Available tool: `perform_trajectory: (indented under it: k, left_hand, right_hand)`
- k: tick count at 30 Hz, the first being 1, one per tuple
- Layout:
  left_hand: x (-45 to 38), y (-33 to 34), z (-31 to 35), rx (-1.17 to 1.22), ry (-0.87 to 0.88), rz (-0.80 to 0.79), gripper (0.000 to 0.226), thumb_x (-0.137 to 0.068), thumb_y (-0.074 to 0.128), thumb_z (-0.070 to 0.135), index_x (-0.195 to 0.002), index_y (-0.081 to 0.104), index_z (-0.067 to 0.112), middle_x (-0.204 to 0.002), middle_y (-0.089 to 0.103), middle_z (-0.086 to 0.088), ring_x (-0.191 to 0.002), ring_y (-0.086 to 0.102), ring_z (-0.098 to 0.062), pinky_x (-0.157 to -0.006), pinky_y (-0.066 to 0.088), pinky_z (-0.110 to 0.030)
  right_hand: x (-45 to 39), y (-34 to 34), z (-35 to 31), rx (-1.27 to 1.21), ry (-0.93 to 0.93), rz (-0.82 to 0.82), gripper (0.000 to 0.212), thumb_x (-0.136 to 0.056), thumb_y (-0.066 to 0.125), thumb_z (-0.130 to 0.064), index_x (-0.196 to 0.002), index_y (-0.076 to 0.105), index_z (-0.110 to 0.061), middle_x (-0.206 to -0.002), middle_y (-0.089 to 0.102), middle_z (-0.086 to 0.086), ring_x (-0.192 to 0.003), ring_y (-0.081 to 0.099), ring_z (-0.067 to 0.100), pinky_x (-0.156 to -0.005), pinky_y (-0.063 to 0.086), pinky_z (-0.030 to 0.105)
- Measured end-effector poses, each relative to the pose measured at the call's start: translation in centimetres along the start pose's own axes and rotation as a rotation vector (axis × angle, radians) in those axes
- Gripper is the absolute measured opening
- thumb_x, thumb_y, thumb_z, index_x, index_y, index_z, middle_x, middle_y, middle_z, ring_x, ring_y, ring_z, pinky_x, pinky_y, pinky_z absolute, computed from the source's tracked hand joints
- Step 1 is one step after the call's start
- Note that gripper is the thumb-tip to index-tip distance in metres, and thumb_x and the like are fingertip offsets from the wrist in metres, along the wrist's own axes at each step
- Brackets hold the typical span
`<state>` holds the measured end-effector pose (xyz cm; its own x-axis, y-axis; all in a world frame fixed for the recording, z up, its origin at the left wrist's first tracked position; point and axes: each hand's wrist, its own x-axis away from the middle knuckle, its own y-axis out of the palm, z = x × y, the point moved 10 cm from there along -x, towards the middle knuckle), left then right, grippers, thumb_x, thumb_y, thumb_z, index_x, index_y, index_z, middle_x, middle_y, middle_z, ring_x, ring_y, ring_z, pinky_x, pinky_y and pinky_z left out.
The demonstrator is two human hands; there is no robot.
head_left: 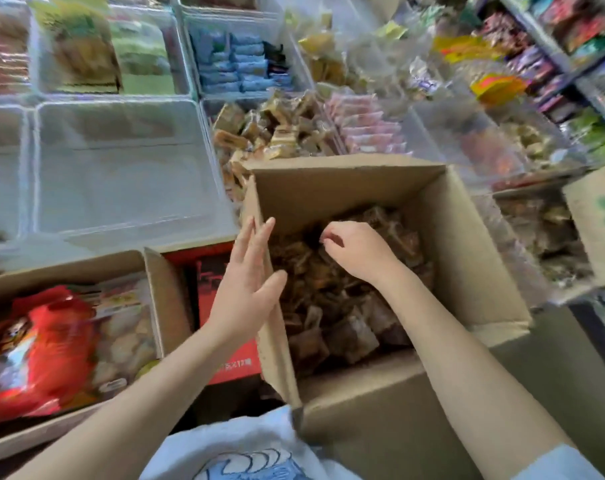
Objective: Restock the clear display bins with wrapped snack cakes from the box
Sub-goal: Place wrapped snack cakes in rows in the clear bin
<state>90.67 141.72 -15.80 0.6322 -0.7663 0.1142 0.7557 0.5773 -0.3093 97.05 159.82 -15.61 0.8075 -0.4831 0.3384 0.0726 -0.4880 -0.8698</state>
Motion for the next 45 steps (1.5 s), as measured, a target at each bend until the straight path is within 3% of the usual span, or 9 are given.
perform_trajectory:
  k: [4,11,17,22,27,32,36,39,45]
  left_hand:
    - [0.2,-0.5,-0.4,-0.011,-0.005,0.031,0.076,-0.100,0.054,0.015,-0.151,0.020,0.060,-0.160,0.002,0.038,-0.145,0.010,0.016,-0.111,0.038,-0.031]
    - [0.6,-0.5,-0.1,-0.002,-0.042,0.059,0.076,-0.101,0.053,0.012,-0.151,0.021,0.059,-0.160,0.008,0.039,-0.143,0.013,0.018,-0.098,0.034,-0.012]
    - [0.2,-0.4,-0.4,0.016,-0.044,0.059,0.076,-0.100,0.052,0.008,-0.152,0.022,0.055,-0.160,0.008,0.037,-0.142,0.012,0.020,-0.095,0.034,-0.010]
    - [0.0,0.0,-0.4,0.054,-0.024,0.055,0.073,-0.098,0.053,0.019,-0.151,0.022,0.058,-0.160,0.007,0.038,-0.143,0.011,0.019,-0.095,0.030,-0.009]
    - [-0.1,-0.1,-0.2,0.058,-0.003,0.044,0.072,-0.089,0.049,0.034,-0.146,0.021,0.066,-0.159,0.005,0.040,-0.145,0.012,0.016,-0.102,0.032,-0.016]
    - [-0.2,-0.6,-0.7,0.040,-0.029,-0.040,0.068,-0.097,0.060,0.035,-0.146,0.024,0.066,-0.160,0.005,0.038,-0.149,0.013,0.005,-0.118,0.035,-0.047]
    - [-0.8,-4.6,0.3,0.079,-0.039,0.042,0.051,-0.093,0.059,0.058,-0.141,0.043,0.054,-0.154,0.035,0.026,-0.137,0.039,0.003,-0.108,0.043,-0.029]
    - [-1.2,-9.0,0.7,0.286,-0.089,0.154,0.050,-0.091,0.063,0.053,-0.137,0.052,0.036,-0.135,0.060,0.015,-0.119,0.059,-0.002,-0.093,0.050,-0.026]
    - [-0.5,-16.8,-3.2,0.749,-0.306,0.206,0.036,-0.094,0.066,0.027,-0.127,0.059,0.015,-0.102,0.076,-0.009,-0.086,0.074,-0.024,-0.070,0.060,-0.034]
  right_hand:
    - [-3.7,3.9,2.4,0.179,-0.029,-0.156,0.029,-0.097,0.056,-0.022,-0.125,0.064,-0.018,-0.128,0.058,0.008,-0.120,0.054,0.030,-0.098,0.048,0.039]
    - [-6.7,10.4,4.3,0.977,-0.143,-0.426,0.053,-0.101,0.045,-0.025,-0.154,0.035,-0.021,-0.162,0.023,0.009,-0.150,0.007,0.036,-0.120,0.009,0.054]
    - [-6.3,11.1,4.4,1.189,-0.224,-0.290,0.046,-0.104,0.040,-0.026,-0.149,0.042,-0.015,-0.151,0.036,0.012,-0.141,0.021,0.041,-0.116,0.015,0.061]
    - [-6.2,7.7,3.7,0.740,-0.194,-0.295,0.062,-0.095,0.055,-0.015,-0.153,0.032,-0.018,-0.156,0.027,0.014,-0.143,0.025,0.036,-0.119,0.020,0.053]
    - [-5.1,2.3,3.5,-0.349,0.081,-0.198,0.047,-0.095,0.063,-0.038,-0.137,0.055,-0.017,-0.126,0.061,0.001,-0.114,0.057,0.018,-0.089,0.046,0.028]
    - [-2.2,0.4,-0.6,-1.398,0.242,-0.237,0.058,-0.099,0.046,-0.056,-0.131,0.060,-0.009,-0.117,0.070,0.013,-0.106,0.070,0.025,-0.090,0.055,0.039]
    - [-0.4,-2.0,-8.2,-1.570,0.084,-0.325,0.073,-0.102,0.028,-0.061,-0.136,0.055,-0.002,-0.108,0.069,0.018,-0.084,0.071,0.024,-0.076,0.056,0.033]
    - [-0.4,-1.6,-13.7,-1.571,0.043,-0.378,0.077,-0.097,0.029,-0.065,-0.139,0.050,-0.003,-0.111,0.070,0.020,-0.087,0.072,0.027,-0.073,0.059,0.034]
    - [-4.8,2.7,-23.3,-1.482,0.020,-0.272,0.072,-0.090,0.052,-0.053,-0.135,0.049,0.004,-0.127,0.060,0.033,-0.116,0.063,0.043,-0.101,0.049,0.057]
